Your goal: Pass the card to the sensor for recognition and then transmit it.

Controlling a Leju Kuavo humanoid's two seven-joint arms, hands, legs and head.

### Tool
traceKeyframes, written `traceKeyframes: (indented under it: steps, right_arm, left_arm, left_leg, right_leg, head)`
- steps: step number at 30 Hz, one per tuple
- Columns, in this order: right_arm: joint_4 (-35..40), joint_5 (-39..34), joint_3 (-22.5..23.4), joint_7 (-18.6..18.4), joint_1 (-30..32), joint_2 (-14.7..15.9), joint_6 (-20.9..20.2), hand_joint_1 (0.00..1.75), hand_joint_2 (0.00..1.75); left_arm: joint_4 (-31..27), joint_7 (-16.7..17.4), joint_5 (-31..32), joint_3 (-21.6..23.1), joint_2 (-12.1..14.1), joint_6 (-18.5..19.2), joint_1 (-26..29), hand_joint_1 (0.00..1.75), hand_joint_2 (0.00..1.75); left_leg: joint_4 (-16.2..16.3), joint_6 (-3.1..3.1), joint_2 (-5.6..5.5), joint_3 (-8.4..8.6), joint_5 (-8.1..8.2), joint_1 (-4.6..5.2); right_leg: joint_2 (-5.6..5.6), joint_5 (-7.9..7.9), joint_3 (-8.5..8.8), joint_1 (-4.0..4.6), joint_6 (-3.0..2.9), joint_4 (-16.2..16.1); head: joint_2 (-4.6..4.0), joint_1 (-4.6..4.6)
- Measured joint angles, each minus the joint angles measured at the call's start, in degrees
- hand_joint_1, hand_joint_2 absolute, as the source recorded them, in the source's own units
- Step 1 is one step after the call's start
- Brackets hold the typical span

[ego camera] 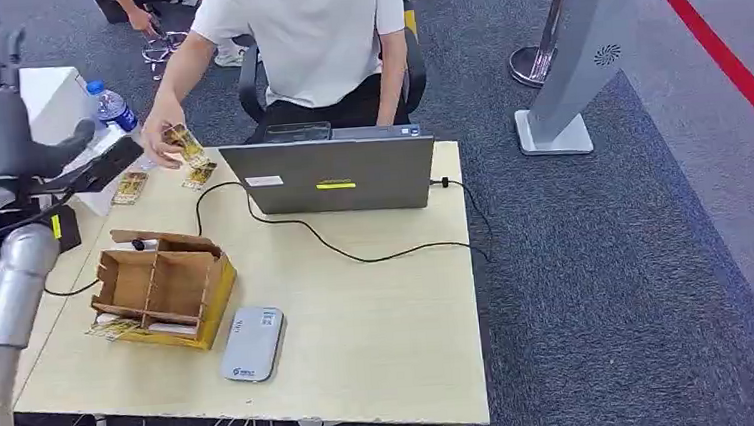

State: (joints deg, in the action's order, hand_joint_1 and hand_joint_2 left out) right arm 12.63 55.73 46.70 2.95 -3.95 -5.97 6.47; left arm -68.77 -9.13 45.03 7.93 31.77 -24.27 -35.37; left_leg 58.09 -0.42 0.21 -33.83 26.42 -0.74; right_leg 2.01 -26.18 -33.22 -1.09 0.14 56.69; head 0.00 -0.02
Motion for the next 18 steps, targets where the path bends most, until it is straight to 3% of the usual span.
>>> traceKeyframes:
  steps: [4, 7, 10, 15, 18]
  right_arm:
    - [0.0, -0.28, 1.05, 0.33, 0.77, 0.15, 0.2, 0.0, 1.75]
    - [0.0, -0.5, 1.89, 0.77, 0.81, 0.44, 0.39, 0.0, 1.75]
    - [0.0, -0.5, 2.3, 1.27, 0.83, 0.81, 0.39, 0.0, 1.75]
    - [0.0, 0.02, 3.24, 2.62, 1.06, 1.35, -0.02, 0.0, 1.75]
    - [0.0, 0.29, 3.39, 3.32, 1.24, 1.66, -0.57, 0.0, 1.75]
  left_arm:
    - [-4.3, -6.02, -12.54, -14.42, 7.38, 6.36, 10.51, 0.0, 1.75]
    - [-2.63, -10.38, -23.32, -26.64, 11.45, 14.97, 15.93, 0.0, 1.75]
    - [5.13, -14.59, -29.56, -38.18, 13.8, 19.88, 19.7, 0.0, 1.75]
    - [23.59, -20.4, -32.44, -53.6, 14.96, 19.68, 26.26, 0.0, 1.75]
    - [32.5, -19.98, -33.97, -59.44, 13.62, 20.42, 29.02, 0.0, 1.75]
  left_leg:
    - [-0.01, -0.09, 0.05, -0.03, 0.07, -0.08]
    - [-0.03, -0.18, 0.01, -0.03, 0.15, -0.09]
    - [-0.04, -0.2, -0.01, 0.0, 0.18, -0.09]
    - [-0.05, -0.18, -0.02, 0.06, 0.28, -0.08]
    - [-0.04, -0.11, -0.28, 0.06, 0.33, -0.07]
  right_leg:
    - [0.06, -0.21, -0.15, 0.04, -0.21, 0.08]
    - [0.04, -0.33, -0.12, 0.09, -0.14, 0.13]
    - [0.02, -0.35, -0.09, 0.13, -0.15, 0.15]
    - [-0.06, -0.48, -0.04, 0.13, -0.26, 0.14]
    - [-0.3, -0.6, 0.07, 0.12, -0.11, 0.08]
  head:
    - [0.0, 0.0]
    - [0.0, -0.04]
    - [0.0, -0.02]
    - [0.0, -0.06]
    - [0.0, -0.09]
